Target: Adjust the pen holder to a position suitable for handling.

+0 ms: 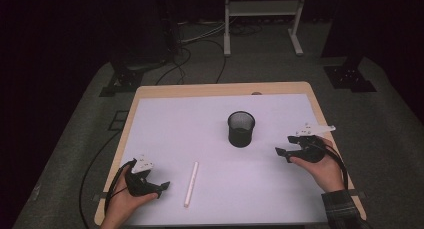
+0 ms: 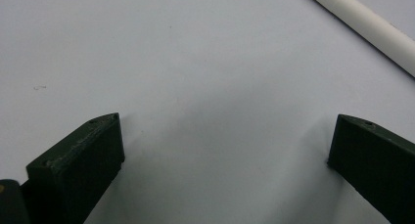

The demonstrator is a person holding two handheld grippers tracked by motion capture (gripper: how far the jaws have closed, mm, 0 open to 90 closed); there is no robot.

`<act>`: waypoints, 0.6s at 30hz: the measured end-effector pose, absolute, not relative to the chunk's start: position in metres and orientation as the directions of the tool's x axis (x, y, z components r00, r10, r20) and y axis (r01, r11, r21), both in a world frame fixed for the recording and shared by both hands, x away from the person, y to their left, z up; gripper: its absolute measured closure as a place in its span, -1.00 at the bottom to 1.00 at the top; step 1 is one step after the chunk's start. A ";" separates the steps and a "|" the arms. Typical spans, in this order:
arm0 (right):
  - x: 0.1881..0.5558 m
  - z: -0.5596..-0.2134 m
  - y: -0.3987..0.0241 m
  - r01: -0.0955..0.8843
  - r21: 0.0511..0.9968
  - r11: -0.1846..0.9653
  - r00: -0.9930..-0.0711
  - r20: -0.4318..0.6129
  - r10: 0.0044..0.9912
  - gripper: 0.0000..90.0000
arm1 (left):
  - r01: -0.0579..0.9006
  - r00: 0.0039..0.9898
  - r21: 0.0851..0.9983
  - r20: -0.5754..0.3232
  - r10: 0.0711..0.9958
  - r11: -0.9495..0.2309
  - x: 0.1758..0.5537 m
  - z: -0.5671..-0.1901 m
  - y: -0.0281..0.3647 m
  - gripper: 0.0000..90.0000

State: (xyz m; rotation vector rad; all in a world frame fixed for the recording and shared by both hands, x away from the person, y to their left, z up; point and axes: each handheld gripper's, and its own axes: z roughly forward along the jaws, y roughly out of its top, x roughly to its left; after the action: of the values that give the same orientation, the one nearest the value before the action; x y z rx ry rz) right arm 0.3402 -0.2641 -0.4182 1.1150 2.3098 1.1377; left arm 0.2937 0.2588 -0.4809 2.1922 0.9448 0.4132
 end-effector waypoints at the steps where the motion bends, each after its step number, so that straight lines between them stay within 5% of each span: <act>1: 0.340 -0.418 -0.264 0.502 0.780 0.373 -0.637 0.042 0.770 -0.32 | 0.506 0.682 0.713 0.014 0.731 -0.486 0.294 -0.481 0.259 -1.00; 18: 0.362 -0.402 -0.246 0.478 0.794 0.377 -0.656 0.038 0.754 -0.31 | 0.507 0.682 0.713 0.013 0.731 -0.485 0.294 -0.481 0.259 -1.00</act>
State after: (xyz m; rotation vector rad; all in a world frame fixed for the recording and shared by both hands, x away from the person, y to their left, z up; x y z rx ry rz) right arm 0.3621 -0.2458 -0.4017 1.0777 2.3109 1.1661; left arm 0.2937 0.2588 -0.4809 2.1919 0.9454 0.4125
